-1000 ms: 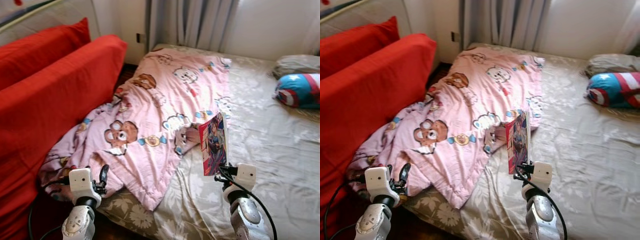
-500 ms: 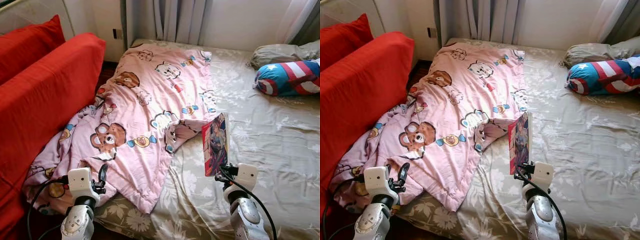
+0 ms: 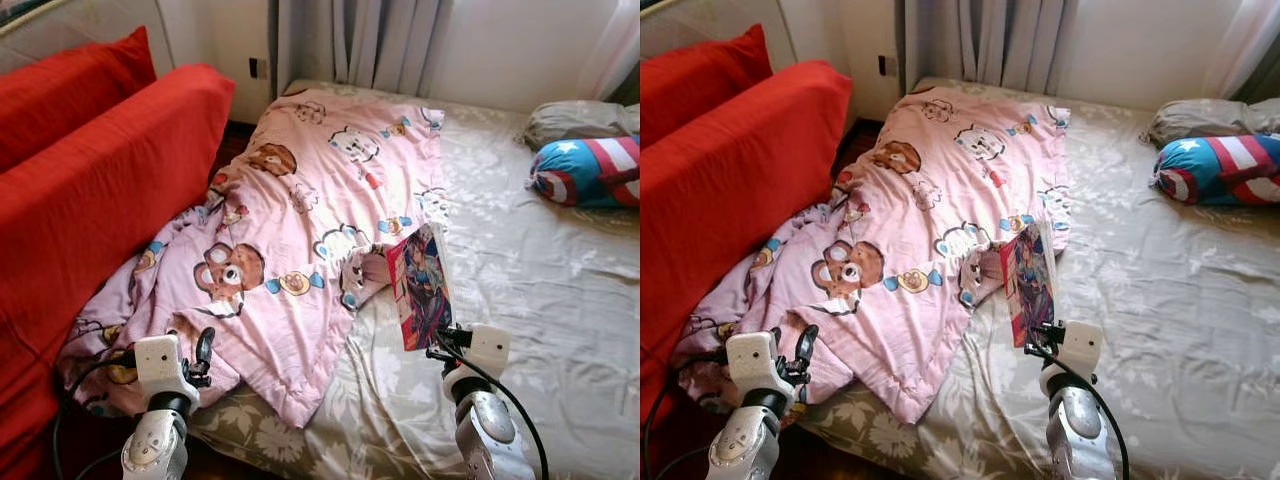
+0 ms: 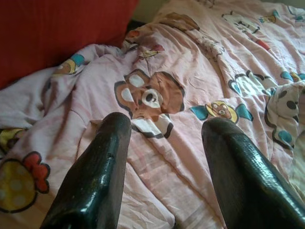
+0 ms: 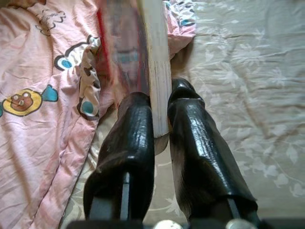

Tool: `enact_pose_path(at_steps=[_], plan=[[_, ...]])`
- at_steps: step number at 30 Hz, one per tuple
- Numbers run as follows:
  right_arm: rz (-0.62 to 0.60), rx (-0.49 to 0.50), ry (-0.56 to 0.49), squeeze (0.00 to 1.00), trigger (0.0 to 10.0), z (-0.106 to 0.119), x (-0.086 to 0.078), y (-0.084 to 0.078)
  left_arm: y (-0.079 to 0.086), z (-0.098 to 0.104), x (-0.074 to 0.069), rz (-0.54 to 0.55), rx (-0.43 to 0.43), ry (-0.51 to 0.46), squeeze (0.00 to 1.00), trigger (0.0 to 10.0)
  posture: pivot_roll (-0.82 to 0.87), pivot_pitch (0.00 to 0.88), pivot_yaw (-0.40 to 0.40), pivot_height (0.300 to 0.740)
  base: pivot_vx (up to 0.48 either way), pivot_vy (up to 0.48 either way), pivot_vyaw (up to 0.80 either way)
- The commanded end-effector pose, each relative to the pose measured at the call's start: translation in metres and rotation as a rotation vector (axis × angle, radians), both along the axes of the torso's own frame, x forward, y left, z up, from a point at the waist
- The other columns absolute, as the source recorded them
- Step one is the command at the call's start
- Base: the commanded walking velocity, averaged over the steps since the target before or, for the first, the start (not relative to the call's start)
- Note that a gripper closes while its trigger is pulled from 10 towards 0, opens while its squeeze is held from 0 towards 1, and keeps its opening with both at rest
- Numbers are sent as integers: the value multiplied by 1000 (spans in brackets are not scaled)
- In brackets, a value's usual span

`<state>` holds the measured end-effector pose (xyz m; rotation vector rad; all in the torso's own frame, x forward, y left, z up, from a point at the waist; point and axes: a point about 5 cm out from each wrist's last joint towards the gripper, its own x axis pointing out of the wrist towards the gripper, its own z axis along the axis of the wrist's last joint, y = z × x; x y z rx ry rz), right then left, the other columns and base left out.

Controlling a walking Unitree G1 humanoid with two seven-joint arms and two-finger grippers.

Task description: Clean up the room

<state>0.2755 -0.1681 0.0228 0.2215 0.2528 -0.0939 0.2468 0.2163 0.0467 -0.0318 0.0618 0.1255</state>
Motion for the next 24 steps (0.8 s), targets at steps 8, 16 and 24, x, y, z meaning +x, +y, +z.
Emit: enact_pose_path(at_steps=[8,16,24], plan=[[-26,-11,-15,0,10000,2,0,-6,-2,-1,-1,-9,10,2,0,10000,53,136,-72,739,0,-267,-702],[-23,-11,-28,0,10000,3,0,-4,-1,-1,-1,-7,11,1,0,10000,54,136,-71,739,0,-265,-86],[-12,-19,-28,0,10000,3,0,-3,-3,-1,-1,-11,11,1,0,10000,51,136,-70,739,0,-267,0]])
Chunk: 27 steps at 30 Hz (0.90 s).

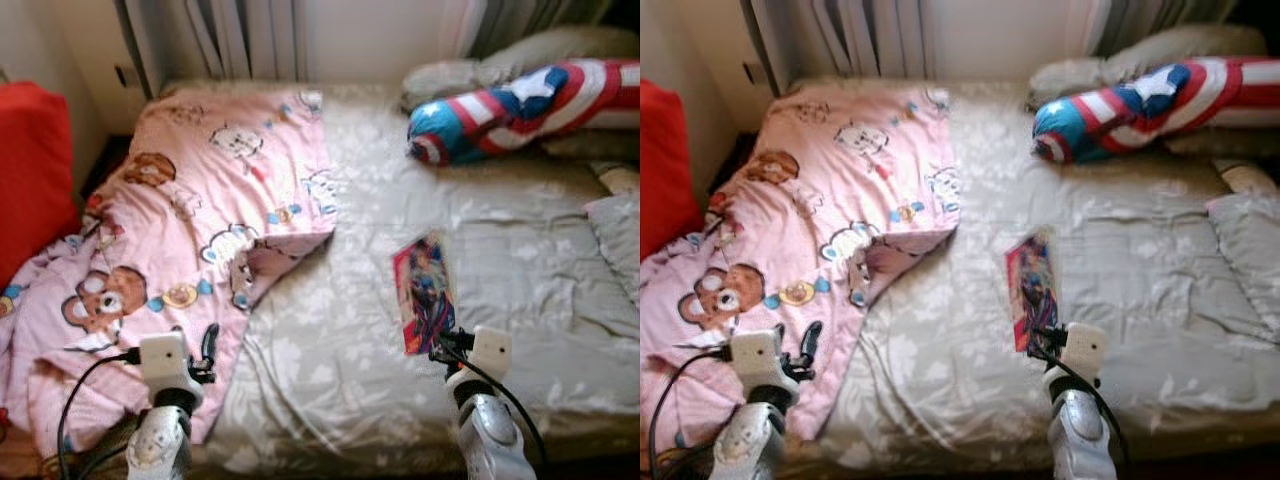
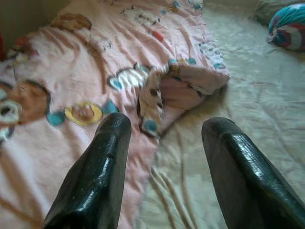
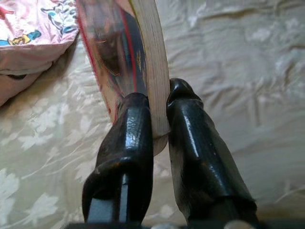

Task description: Clean up the room

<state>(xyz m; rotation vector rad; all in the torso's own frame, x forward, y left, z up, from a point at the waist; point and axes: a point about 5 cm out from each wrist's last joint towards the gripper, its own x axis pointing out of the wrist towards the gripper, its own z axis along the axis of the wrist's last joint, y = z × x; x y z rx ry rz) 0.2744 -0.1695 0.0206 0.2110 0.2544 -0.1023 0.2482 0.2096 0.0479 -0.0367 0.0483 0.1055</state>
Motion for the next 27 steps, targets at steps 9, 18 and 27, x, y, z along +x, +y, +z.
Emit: enact_pose_path(at_steps=[9,18,27], plan=[[57,-56,-46,0,10000,7,1,3,3,-3,-3,3,17,22,0,10000,49,139,-69,739,0,-265,403],[51,-37,-35,0,10000,4,0,5,2,-3,-2,-5,17,22,0,10000,47,136,-64,739,0,-265,0],[49,-38,-36,0,10000,3,0,4,1,-2,-1,-14,19,18,0,10000,45,123,-59,739,0,-266,0]])
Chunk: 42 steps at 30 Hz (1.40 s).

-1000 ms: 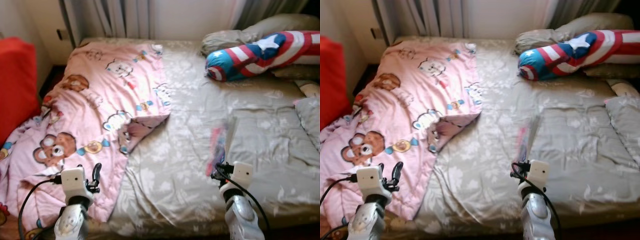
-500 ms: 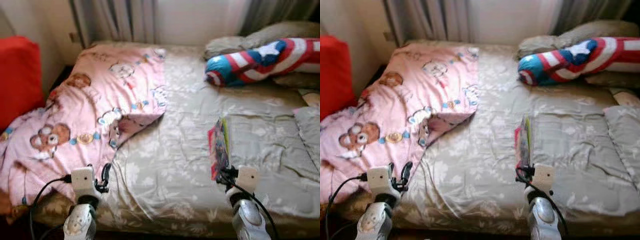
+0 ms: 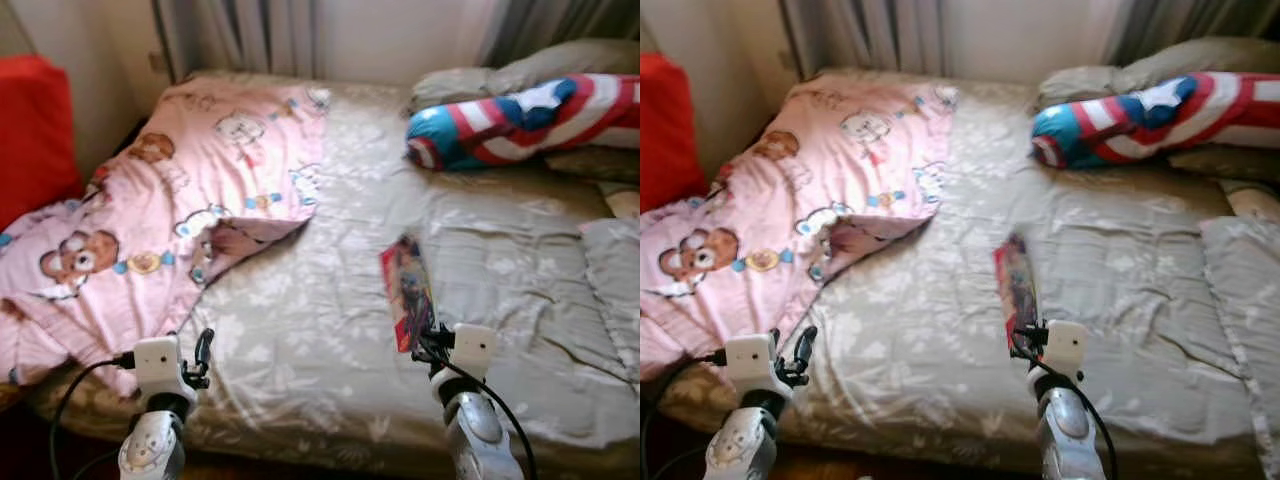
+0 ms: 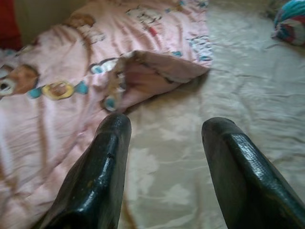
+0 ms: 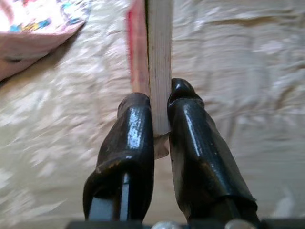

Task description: Clean up the room

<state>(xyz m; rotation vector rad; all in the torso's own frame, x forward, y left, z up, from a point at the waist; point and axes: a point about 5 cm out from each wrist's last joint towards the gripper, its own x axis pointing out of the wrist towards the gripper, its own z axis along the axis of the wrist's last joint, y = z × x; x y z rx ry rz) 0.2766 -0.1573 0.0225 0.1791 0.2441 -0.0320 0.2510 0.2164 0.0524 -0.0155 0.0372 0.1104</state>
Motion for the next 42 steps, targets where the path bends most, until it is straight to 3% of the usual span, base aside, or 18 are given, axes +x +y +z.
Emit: enact_pose_path(at_steps=[1,27,42], plan=[[-22,-13,-21,0,10000,1,-2,-9,-6,-6,-3,-19,-3,28,0,10000,45,124,-60,739,0,-266,0],[-19,-10,-12,0,10000,0,-2,-8,-5,-6,-5,-15,-2,31,0,10000,47,142,-62,739,0,-269,0],[-15,-2,-6,0,10000,-2,-3,-8,-9,-7,-5,-39,-36,35,0,10000,44,143,-61,739,0,0,0]])
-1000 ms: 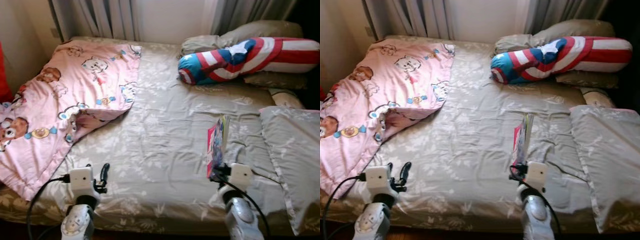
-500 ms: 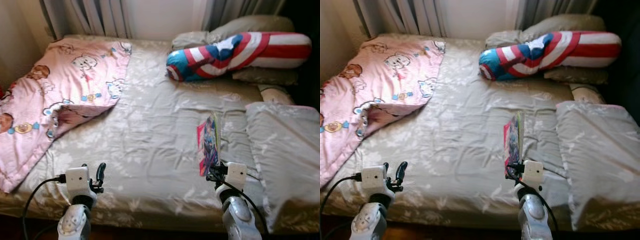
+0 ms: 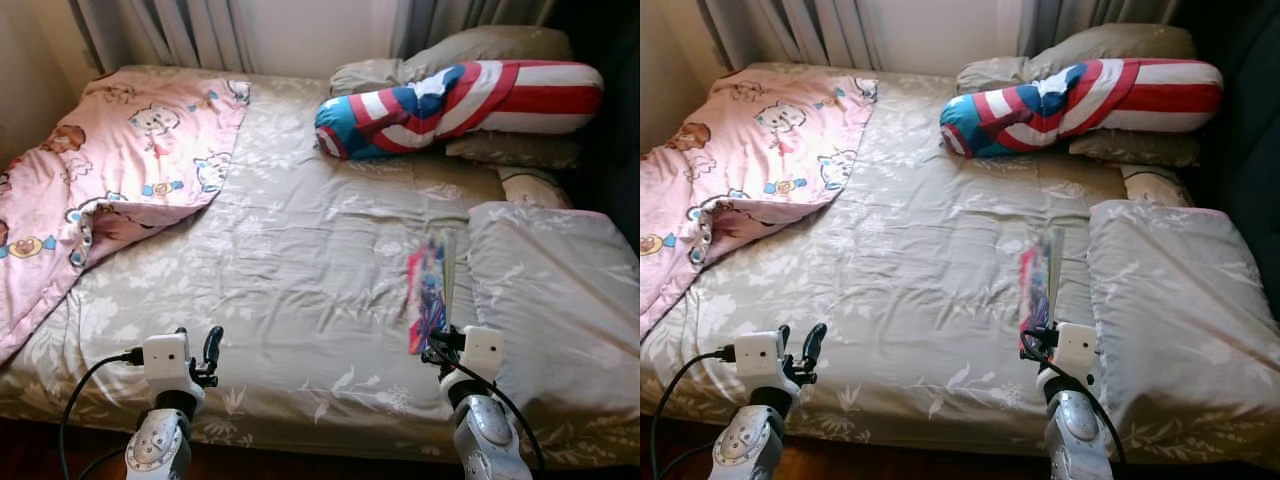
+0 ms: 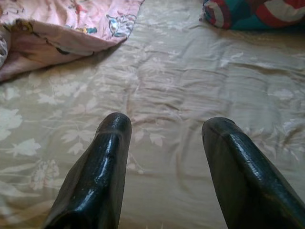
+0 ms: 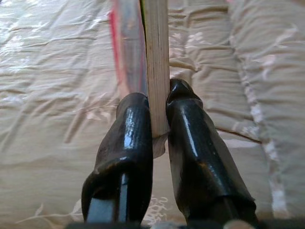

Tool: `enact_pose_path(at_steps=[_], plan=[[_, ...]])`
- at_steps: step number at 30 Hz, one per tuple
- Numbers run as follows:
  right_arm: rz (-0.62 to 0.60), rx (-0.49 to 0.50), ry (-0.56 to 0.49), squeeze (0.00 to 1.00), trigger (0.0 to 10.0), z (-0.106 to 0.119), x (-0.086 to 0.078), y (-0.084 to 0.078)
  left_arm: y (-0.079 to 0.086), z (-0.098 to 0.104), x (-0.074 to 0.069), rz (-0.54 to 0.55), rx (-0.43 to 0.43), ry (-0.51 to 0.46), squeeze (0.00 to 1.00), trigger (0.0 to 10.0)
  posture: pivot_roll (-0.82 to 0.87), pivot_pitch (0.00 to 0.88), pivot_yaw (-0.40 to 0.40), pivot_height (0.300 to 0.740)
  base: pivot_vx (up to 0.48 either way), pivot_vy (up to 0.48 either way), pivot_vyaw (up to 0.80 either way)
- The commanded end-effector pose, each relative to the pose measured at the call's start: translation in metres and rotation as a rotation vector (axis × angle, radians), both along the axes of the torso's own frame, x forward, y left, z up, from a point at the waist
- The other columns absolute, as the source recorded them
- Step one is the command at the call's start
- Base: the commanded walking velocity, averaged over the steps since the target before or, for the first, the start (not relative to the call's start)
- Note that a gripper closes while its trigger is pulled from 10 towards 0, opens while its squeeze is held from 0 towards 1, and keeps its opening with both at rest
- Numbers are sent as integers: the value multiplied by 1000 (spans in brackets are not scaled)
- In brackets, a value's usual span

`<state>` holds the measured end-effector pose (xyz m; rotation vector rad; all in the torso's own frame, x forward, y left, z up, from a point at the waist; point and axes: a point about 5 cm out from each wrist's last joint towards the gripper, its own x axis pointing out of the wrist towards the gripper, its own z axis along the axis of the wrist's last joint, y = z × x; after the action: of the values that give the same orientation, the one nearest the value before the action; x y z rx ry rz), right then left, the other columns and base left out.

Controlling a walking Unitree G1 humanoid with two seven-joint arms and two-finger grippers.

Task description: Clean up the room

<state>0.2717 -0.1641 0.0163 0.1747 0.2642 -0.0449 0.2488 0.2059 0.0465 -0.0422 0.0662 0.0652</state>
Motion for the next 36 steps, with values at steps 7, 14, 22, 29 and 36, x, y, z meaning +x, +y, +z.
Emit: enact_pose_path(at_steps=[7,14,22,29,36], plan=[[1,6,-26,0,10000,5,2,-1,3,1,-2,14,-6,3,0,10000,42,143,-62,739,37,0,0],[8,8,-21,0,10000,4,2,0,2,1,-1,8,-4,1,0,10000,42,142,-63,739,280,0,0],[7,8,-20,0,10000,3,1,0,2,2,-1,8,-2,-3,0,10000,42,142,-63,739,295,0,0],[5,8,-19,0,10000,2,1,-1,1,3,0,3,0,-10,0,10000,39,140,-61,739,220,0,0],[5,16,-21,0,10000,2,1,0,-1,6,0,-9,2,-20,0,10000,36,133,-59,739,0,0,0]])
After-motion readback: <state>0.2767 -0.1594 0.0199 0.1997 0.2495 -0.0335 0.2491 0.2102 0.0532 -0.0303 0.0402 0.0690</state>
